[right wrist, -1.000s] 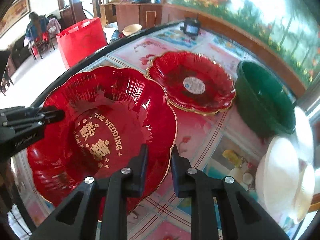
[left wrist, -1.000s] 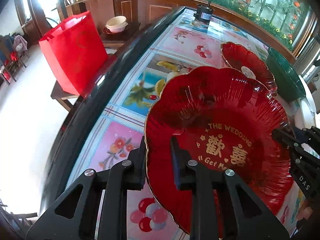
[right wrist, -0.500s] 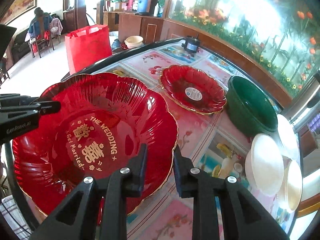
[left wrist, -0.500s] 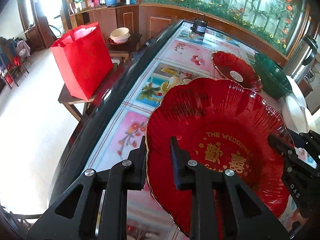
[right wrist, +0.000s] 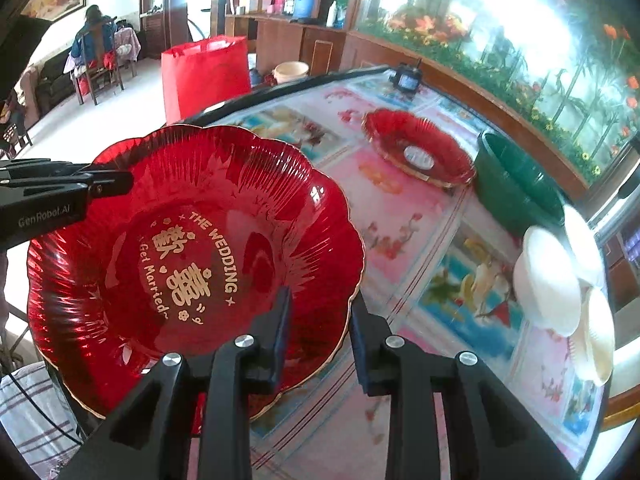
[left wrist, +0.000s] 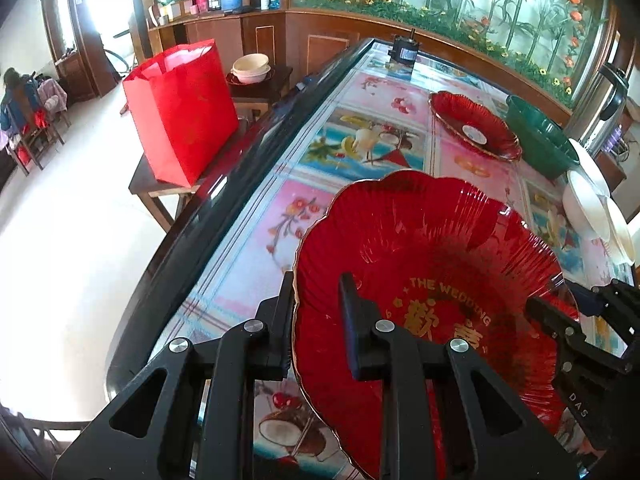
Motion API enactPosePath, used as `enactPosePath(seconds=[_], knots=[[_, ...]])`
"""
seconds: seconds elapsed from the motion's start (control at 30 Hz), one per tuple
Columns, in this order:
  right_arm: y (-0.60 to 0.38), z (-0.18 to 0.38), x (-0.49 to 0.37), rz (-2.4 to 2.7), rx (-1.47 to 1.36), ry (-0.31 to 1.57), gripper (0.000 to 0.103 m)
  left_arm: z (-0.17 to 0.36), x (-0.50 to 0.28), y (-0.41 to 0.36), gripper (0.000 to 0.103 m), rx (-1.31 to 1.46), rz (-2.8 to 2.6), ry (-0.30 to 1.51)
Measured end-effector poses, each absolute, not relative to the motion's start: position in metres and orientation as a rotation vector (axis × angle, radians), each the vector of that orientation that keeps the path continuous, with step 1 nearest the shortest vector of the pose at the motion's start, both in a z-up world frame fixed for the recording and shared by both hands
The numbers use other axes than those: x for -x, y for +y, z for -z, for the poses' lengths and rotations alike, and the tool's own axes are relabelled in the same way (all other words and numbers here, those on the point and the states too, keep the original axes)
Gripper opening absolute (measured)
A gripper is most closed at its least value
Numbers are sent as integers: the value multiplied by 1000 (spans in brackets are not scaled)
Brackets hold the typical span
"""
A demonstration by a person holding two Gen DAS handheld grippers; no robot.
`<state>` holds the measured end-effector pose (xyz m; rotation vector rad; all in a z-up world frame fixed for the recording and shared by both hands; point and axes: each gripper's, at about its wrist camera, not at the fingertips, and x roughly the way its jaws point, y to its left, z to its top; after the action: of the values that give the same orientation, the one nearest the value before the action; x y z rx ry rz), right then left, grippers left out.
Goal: Organize plates and bowls
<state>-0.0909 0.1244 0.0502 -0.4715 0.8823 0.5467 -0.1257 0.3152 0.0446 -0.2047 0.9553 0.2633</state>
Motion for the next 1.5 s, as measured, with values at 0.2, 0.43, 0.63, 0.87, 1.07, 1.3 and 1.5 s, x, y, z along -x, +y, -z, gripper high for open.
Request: enactPosePath(seconds=[0.2, 0.43, 0.63, 0.87, 1.07, 1.3, 1.5], knots=[[124, -39, 91, -571, 466, 938, 28, -36, 131, 317, 20, 212, -264, 962], [117, -37, 88, -624, 400, 991, 28, -29, 136, 320, 20, 226, -257, 973], [116, -35, 86, -638, 378, 1009, 28, -30, 137, 320, 20, 221, -254, 973], [109, -36, 84, -652, 355, 1033, 38, -33, 140, 324, 25, 237, -263, 966], [98, -43, 84, -656, 317, 1038, 55, -42, 145, 326, 58, 212, -290, 934], [86, -52, 82, -653, 282, 1035, 63, -54, 147, 324, 58, 188, -284, 919], [77, -60, 74, -641, 257, 1033, 65, -72, 138, 318, 58, 161, -266, 895]])
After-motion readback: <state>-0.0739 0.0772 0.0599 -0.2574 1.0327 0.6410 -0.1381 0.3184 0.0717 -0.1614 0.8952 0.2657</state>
